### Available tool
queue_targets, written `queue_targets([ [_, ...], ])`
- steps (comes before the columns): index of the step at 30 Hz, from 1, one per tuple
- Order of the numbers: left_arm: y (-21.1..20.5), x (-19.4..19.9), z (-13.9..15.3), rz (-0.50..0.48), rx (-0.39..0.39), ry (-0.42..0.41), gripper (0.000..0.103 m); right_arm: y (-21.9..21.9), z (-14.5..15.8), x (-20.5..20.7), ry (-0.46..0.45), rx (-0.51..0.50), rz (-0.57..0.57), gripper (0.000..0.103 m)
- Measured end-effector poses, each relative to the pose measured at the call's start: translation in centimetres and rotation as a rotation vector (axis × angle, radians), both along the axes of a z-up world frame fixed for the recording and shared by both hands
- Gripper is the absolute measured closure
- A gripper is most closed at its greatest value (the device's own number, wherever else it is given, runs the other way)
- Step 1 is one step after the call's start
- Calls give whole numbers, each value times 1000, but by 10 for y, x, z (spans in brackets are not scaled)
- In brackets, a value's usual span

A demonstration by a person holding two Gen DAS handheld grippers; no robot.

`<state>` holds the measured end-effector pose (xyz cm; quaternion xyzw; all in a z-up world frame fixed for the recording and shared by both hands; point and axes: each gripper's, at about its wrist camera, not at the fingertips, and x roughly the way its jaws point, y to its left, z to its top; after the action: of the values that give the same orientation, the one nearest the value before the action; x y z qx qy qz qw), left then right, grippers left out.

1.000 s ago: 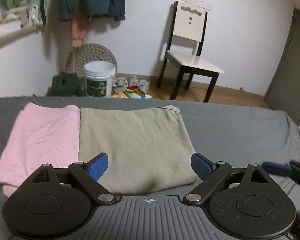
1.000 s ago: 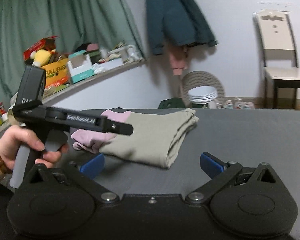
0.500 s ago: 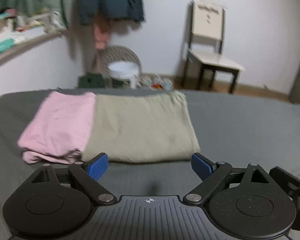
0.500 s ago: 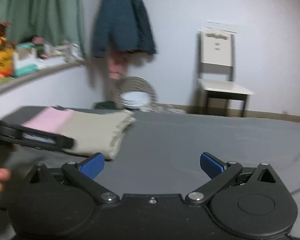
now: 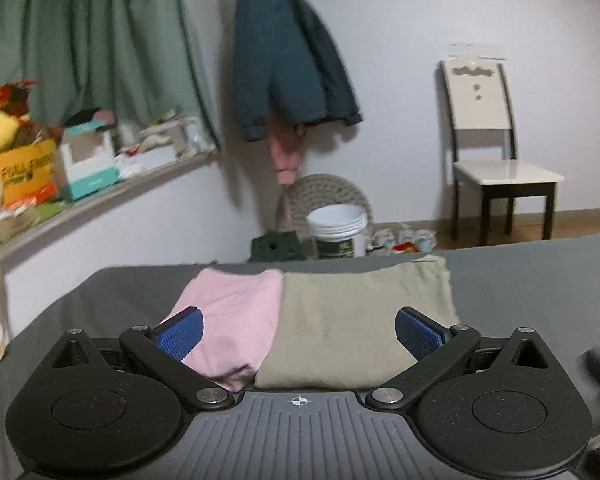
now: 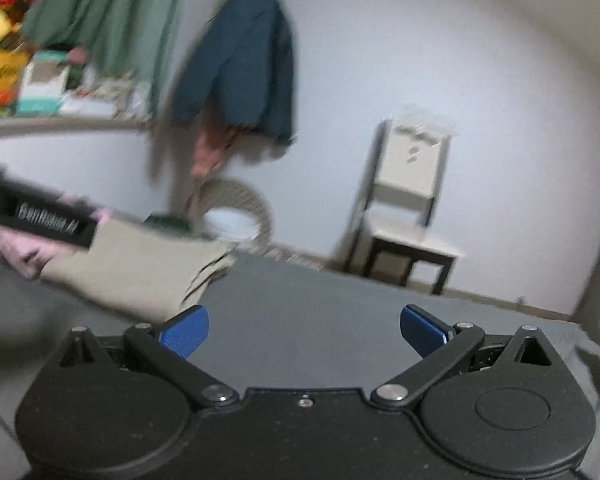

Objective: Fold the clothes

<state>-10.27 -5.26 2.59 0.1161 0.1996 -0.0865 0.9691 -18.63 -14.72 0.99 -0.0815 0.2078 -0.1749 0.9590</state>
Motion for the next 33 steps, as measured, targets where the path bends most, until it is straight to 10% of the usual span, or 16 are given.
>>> queue_targets([
  [14, 4, 38, -29, 27, 11, 361, 0, -1, -62, 24, 217, 159, -25, 0],
  [33, -6, 40, -41, 26, 38, 418, 0, -13, -64, 25, 212, 260, -9, 0],
])
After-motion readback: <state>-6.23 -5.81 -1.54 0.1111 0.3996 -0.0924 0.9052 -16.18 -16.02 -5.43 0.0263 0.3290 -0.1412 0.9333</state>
